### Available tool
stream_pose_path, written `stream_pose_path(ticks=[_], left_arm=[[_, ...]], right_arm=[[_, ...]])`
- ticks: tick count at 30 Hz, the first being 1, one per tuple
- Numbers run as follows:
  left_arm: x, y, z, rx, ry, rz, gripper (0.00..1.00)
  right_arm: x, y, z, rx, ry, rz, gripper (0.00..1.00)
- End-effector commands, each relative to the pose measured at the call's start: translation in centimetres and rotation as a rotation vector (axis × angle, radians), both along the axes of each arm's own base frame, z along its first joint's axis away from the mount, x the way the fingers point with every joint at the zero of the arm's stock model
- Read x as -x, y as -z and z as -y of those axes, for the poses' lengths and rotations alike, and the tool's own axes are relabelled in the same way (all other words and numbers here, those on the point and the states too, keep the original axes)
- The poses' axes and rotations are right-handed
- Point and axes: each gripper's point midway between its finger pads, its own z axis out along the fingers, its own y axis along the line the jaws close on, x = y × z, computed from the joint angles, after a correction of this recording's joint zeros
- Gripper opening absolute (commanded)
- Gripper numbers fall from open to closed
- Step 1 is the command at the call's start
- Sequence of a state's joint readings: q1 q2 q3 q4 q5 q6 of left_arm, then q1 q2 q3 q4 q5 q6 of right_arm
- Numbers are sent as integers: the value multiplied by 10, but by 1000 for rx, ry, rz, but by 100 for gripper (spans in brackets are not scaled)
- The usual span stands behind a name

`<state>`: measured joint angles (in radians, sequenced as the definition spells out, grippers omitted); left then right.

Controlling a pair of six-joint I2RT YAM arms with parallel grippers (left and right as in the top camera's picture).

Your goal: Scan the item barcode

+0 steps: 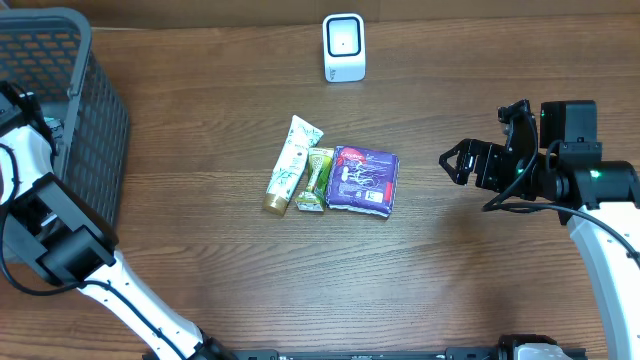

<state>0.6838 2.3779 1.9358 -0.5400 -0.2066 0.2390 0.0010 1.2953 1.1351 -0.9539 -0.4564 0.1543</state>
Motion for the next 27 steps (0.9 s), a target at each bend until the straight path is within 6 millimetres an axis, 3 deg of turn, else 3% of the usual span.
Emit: stream_pose_path(ticks=[1,5,7,8,9,12,16,19,20,21,22,25,27], left_arm=[[41,68,12,112,-15,-139,70],[41,85,31,201,25,-118,48],[35,90,46,271,64,-84,28],[34,91,51,295,75,-75,11],[32,93,59,331,93,-65,4],[28,92,74,397,107,-43,4],[23,72,75,441,2,24,4],[7,24,79,469,24,115,4],[-2,-15,82,476,58,172,4],[-4,-27,83,471,65,186,4],[-5,-64,83,442,80,226,4],[-4,-139,85,362,109,312,4],[5,-205,94,287,138,390,4]], right_arm=[[-3,-8,-3,-9,-8,23,100],[-3,-8,-3,-9,-8,24,100],[-3,-8,-3,-9,-8,24,100],[-3,-8,-3,-9,-8,24,100],[-3,-8,-3,-9,-8,25,100],[-4,-8,-3,-9,-8,27,100],[-4,-9,-3,-9,-8,30,100],[-4,-9,-3,-9,-8,31,100],[-5,-9,-3,-9,-8,32,100],[-5,-9,-3,-9,-8,32,100],[-5,-9,-3,-9,-8,32,100],[-4,-9,-3,-9,-8,31,100],[-4,-9,-3,-9,-8,30,100]])
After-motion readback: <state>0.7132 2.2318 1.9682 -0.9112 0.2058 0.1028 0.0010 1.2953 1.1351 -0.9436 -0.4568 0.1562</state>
